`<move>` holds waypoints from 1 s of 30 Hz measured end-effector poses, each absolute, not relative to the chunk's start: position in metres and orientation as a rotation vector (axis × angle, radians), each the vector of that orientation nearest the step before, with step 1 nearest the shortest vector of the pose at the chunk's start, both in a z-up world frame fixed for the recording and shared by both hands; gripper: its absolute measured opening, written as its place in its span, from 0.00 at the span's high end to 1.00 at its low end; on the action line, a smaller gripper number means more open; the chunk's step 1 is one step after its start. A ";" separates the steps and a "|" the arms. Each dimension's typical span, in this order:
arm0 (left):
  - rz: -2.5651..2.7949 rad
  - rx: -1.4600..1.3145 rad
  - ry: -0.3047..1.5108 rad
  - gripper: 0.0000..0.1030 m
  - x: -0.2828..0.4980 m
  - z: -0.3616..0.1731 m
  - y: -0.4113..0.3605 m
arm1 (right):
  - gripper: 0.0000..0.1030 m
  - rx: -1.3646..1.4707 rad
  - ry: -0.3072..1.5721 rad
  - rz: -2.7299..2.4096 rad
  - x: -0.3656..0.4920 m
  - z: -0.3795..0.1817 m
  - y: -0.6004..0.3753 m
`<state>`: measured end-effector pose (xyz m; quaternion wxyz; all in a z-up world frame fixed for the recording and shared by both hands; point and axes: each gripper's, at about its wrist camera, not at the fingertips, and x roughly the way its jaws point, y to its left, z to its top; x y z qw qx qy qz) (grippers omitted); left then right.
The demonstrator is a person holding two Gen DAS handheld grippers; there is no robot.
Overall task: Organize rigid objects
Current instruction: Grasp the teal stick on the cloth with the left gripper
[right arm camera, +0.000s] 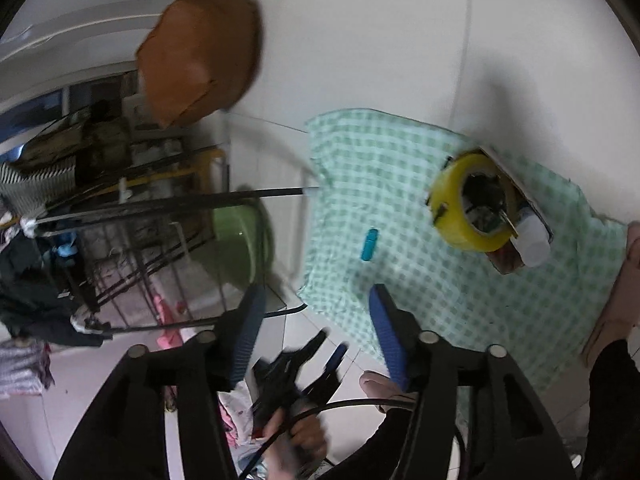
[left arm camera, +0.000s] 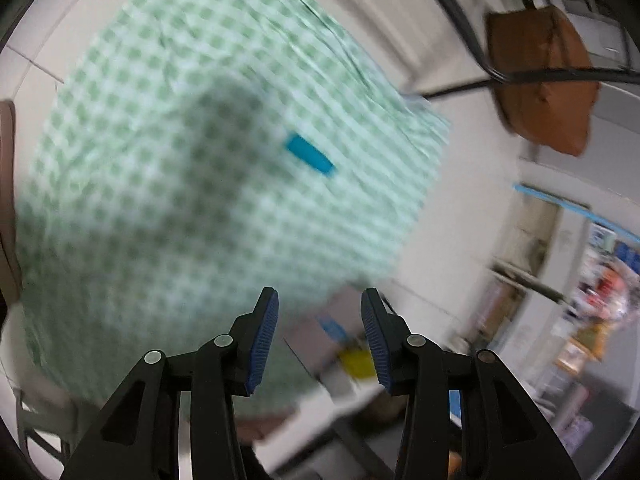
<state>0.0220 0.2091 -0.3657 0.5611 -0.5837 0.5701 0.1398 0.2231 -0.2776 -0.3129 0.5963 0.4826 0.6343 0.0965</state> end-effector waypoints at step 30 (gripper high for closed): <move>0.476 -1.140 1.623 0.84 0.112 -0.496 0.167 | 0.44 1.137 1.565 0.185 0.192 -0.337 -0.304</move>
